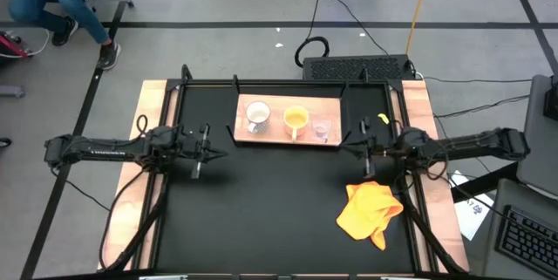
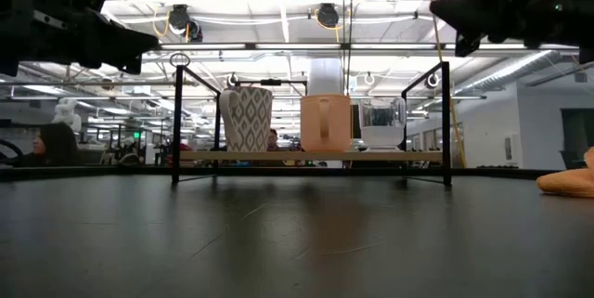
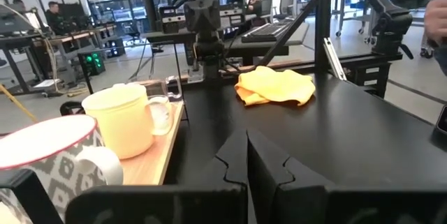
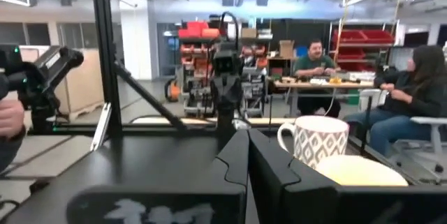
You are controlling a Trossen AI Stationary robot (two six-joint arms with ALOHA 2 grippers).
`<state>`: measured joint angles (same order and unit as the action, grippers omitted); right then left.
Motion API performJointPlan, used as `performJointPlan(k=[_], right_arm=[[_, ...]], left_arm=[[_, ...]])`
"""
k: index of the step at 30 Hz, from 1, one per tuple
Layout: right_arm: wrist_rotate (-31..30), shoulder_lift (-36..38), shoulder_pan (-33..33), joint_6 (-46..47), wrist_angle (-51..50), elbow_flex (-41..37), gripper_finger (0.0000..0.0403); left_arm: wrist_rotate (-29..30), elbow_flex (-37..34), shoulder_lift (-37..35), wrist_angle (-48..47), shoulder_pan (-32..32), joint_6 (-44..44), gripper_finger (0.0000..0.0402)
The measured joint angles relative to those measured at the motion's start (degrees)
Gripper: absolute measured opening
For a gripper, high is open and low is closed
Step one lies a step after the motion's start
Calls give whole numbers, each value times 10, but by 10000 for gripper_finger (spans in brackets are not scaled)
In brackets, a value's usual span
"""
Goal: Stack small to large cups/mugs on shelf
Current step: Return to Home Position
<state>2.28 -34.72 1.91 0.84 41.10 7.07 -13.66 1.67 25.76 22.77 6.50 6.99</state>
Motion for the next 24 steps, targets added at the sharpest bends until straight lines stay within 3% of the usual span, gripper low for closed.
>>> performJointPlan(k=[15, 24], right_arm=[[0, 100, 0, 0, -90, 0, 0], [-5, 142, -2, 17, -219, 0, 0]], left_arm=[[0, 0, 0, 28, 0, -11, 0], [-14, 0, 0, -4, 0, -37, 0]])
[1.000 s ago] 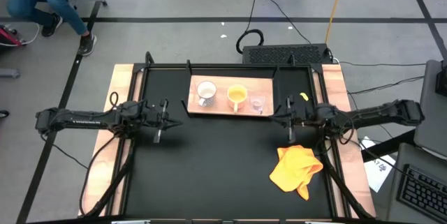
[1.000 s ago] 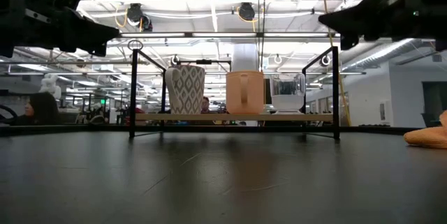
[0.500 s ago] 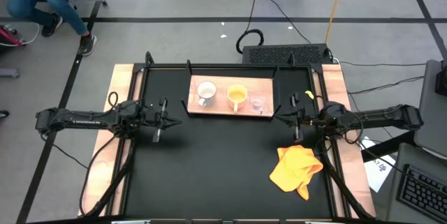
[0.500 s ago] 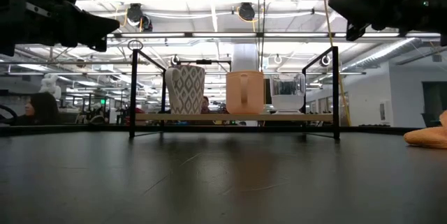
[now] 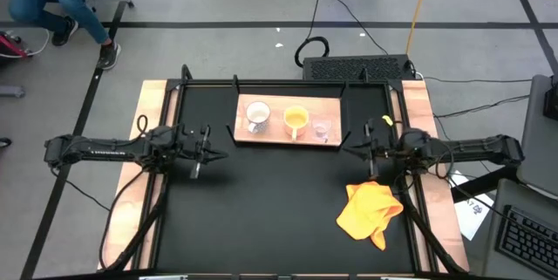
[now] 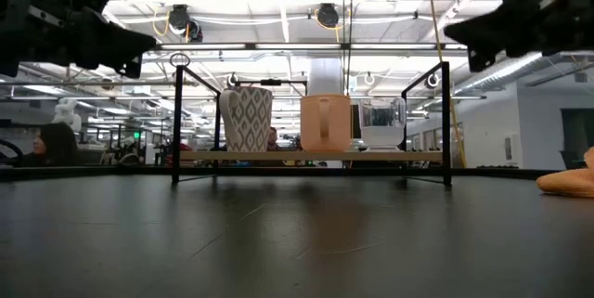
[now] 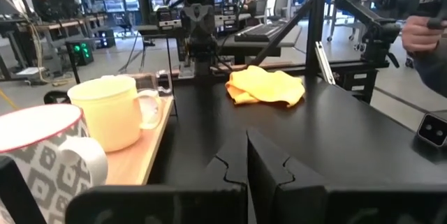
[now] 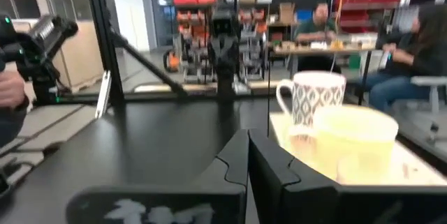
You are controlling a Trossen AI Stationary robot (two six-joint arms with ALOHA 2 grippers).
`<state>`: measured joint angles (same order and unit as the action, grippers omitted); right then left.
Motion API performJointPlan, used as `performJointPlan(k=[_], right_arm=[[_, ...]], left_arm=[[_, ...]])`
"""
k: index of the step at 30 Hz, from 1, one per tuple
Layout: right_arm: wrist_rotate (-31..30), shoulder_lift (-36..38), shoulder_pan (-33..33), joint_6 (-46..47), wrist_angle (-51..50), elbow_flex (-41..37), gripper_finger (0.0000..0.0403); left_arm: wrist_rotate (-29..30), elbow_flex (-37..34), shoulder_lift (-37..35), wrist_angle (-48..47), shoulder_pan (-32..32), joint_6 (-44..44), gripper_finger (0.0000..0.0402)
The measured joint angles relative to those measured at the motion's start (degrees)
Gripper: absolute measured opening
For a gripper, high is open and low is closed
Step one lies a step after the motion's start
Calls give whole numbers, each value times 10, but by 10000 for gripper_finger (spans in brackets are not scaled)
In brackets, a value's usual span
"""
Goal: Stack small to large cups/mugs on shelf
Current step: Return to Home Position
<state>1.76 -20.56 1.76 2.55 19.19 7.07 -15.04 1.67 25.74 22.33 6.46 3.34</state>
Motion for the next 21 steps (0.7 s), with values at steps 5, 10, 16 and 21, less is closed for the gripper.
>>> performJointPlan(k=[5, 10, 16, 21], right_arm=[[1, 14, 0, 11, -57, 0, 0], [54, 30, 0, 13, -67, 0, 0], [60, 54, 0, 13, -92, 0, 0], [60, 68, 0, 19, -102, 0, 0]], left_arm=[[-1, 0, 0, -3, 0, -1, 0], [-7, 0, 0, -6, 0, -1, 0], [-15, 0, 0, -19, 0, -3, 0], [-15, 0, 0, -22, 0, -3, 0]])
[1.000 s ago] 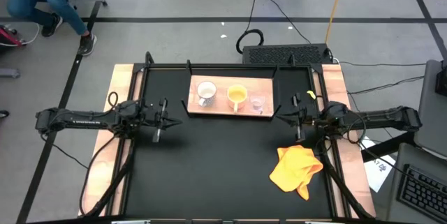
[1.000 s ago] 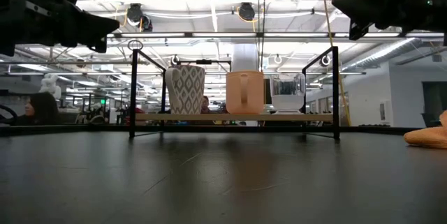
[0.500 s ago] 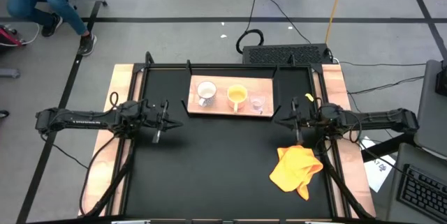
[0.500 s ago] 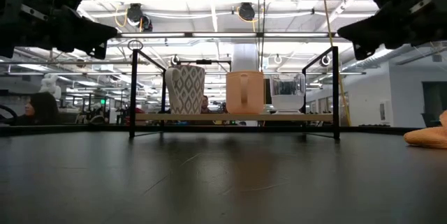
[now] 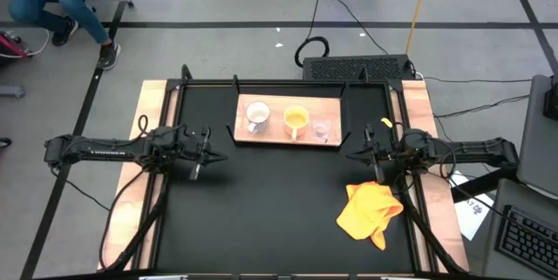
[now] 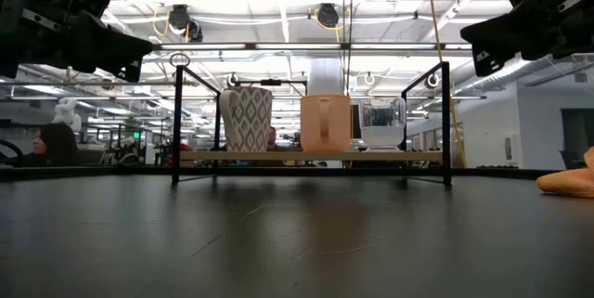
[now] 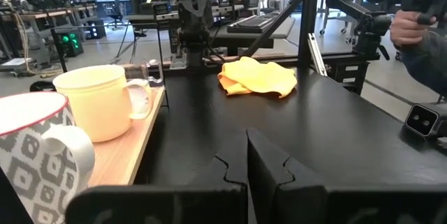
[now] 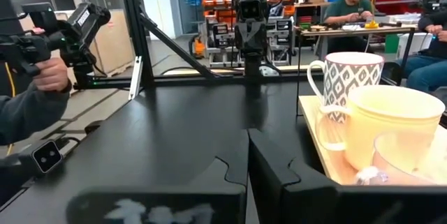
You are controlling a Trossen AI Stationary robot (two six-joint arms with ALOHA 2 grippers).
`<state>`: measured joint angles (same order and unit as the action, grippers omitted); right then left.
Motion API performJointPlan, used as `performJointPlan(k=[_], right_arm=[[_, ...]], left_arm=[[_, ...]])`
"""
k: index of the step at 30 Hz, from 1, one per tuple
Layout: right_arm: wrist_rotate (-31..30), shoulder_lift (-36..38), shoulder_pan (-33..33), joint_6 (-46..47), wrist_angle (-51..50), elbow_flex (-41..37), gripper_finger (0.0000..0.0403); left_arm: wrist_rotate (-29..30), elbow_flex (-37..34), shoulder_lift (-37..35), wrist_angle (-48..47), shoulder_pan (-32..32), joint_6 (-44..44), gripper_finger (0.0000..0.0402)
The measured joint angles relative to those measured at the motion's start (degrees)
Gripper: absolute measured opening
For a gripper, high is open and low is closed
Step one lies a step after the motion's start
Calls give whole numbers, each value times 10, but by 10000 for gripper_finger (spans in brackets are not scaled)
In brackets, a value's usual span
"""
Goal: Stack small to large cups/mugs on shelf
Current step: Return to Home Position
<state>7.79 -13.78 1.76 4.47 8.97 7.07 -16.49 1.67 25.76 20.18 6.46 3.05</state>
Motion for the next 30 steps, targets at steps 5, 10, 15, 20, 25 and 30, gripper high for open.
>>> performJointPlan(k=[5, 10, 15, 20, 25, 30], right_arm=[[0, 6, 0, 4, -13, 0, 0], [0, 6, 0, 5, -12, 0, 0], [0, 6, 0, 9, -12, 0, 0], [1, 7, 0, 9, -12, 0, 0], [3, 11, 0, 0, -11, 0, 0], [31, 31, -1, -9, -11, 0, 0]], left_arm=[[0, 0, 0, -2, 0, 0, 0], [7, 0, -8, 12, 0, 10, 0], [12, 0, -54, 7, 0, 22, 0], [14, 0, -118, -47, 0, 22, 0], [15, 0, -170, -98, 0, 13, 0], [15, 0, -201, -127, 0, 6, 0]])
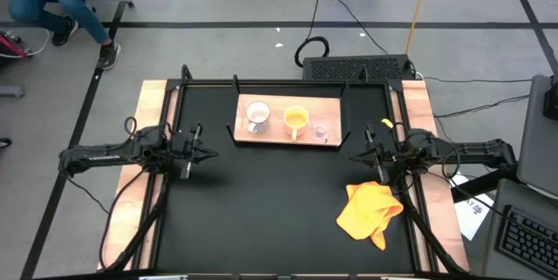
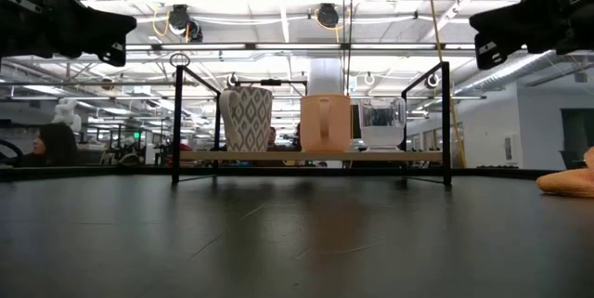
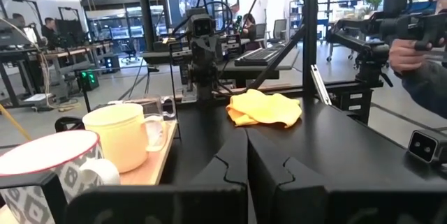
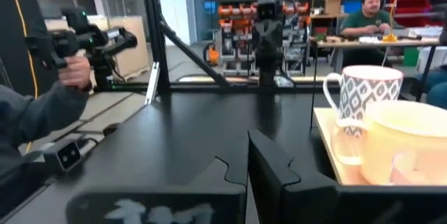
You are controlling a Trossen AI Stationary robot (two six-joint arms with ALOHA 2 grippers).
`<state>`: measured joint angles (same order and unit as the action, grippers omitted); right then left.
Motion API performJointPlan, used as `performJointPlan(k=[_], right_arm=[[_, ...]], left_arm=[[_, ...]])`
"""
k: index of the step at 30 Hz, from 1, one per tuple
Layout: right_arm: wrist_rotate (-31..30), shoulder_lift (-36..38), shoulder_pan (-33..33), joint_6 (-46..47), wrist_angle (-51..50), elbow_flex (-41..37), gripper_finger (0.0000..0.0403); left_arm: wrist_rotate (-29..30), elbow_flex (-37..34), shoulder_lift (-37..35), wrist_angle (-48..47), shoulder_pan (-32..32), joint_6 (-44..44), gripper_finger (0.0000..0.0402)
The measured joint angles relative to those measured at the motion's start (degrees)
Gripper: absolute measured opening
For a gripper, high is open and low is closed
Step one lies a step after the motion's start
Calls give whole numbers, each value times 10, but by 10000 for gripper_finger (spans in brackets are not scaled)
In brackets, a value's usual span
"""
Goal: Stack small to large cups/mugs on shelf
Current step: Return to Home Position
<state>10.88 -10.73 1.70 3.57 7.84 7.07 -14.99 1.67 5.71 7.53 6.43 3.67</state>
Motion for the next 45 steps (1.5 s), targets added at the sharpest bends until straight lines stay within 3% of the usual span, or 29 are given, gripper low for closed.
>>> performJointPlan(k=[45], right_arm=[[-1, 20, 0, 7, 9, 0, 0]], left_arm=[[0, 0, -10, -17, -1, -25, 21]])
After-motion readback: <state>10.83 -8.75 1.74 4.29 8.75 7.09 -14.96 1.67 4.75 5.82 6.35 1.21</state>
